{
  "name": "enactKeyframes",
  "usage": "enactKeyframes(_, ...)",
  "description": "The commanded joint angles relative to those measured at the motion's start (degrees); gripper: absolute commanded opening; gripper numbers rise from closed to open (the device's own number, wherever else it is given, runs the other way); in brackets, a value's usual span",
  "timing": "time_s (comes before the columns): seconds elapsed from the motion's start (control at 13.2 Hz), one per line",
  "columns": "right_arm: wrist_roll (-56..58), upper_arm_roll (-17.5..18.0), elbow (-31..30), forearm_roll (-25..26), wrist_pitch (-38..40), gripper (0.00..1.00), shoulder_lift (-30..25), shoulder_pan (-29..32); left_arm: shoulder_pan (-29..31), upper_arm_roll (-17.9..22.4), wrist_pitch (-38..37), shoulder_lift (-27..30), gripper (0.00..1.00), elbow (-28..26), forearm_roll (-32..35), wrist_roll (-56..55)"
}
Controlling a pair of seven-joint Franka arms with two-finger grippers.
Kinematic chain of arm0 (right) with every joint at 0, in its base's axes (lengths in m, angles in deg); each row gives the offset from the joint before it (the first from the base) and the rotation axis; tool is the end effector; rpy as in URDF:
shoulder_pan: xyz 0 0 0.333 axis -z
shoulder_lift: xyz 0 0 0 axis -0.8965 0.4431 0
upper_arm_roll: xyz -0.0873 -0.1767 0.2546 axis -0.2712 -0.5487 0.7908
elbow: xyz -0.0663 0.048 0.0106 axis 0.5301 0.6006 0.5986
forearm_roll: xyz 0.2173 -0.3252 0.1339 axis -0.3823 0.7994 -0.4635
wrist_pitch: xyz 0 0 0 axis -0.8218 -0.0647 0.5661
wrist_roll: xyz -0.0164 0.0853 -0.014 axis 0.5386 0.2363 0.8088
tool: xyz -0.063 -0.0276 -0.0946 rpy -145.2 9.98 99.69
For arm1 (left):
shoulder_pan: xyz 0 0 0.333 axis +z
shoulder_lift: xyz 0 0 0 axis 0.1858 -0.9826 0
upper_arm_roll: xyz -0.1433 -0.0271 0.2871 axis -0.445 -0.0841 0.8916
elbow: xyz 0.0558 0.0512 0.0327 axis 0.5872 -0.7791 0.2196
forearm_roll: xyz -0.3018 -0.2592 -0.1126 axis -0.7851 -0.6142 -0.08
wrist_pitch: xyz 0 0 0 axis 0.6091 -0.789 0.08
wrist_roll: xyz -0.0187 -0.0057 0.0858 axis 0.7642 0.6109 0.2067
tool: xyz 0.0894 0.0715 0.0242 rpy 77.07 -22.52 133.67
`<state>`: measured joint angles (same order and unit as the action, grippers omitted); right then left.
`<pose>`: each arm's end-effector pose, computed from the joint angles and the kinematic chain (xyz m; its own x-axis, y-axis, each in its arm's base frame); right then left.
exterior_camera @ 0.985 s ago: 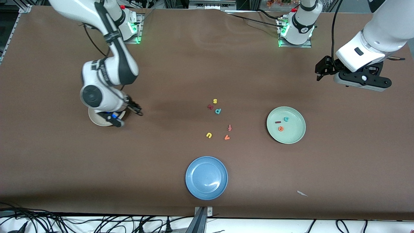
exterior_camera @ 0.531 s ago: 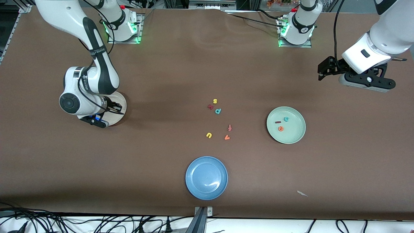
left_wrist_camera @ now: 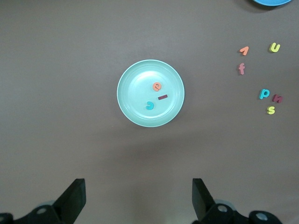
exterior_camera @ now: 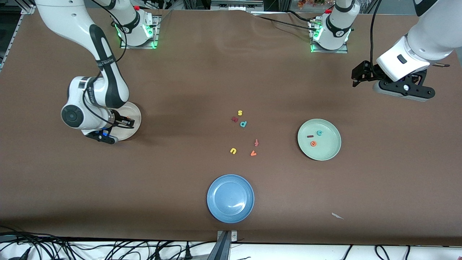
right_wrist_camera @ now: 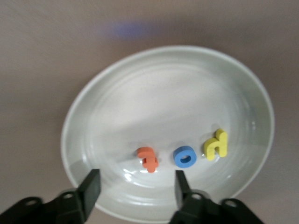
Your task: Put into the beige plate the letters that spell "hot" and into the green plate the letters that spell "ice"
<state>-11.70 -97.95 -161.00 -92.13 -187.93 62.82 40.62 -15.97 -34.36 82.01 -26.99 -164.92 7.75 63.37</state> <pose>0.5782 0.0391 0.2032 0.9161 -0.2794 -0.2875 -0.2616 -0.9600 0.0994 0.5608 -0.1060 0.5833 0.9756 -0.2027 -0.0844 -0.2027 -0.9792 0.0082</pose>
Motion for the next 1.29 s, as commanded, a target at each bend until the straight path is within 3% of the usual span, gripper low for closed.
enactKeyframes(0.0,1.78,-1.51,5.56,-0.36,9.07,0.99,-2.66,-0.03,-0.19,0.35,-0.52,0.50,1.00,-0.13,0.81,0.12)
enactKeyframes(0.23,1.78,-3.44,17.68,-0.27,25.32,1.00,-3.11,0.05,-0.36,0.35,-0.34,0.33,1.00,-0.04,0.90,0.04)
enactKeyframes(0.45,2.57,-4.58,24.82,0.60,33.44,1.00,-3.11,-0.03,-0.19,0.35,-0.08,0.33,1.00,-0.04,0.81,0.38)
enactKeyframes(0.68,5.99,-6.43,27.47,0.69,35.22,1.00,-6.43,-0.03,-0.10,0.35,-0.08,0.33,1.00,-0.13,0.81,0.39)
enactKeyframes(0.99,7.41,-5.56,27.48,5.08,32.59,0.99,-11.00,-0.03,-0.19,0.35,-0.08,0.33,1.00,-0.13,0.72,-0.05)
enactKeyframes(1.06,7.49,-4.16,27.48,5.61,31.79,0.99,-11.62,1.01,-0.19,0.35,-0.17,0.33,1.00,-0.13,0.72,-0.05)
enactKeyframes(1.21,7.50,5.99,27.48,8.58,29.25,0.99,-13.82,8.89,-0.19,0.35,-0.17,0.33,1.00,-0.13,0.72,-0.14)
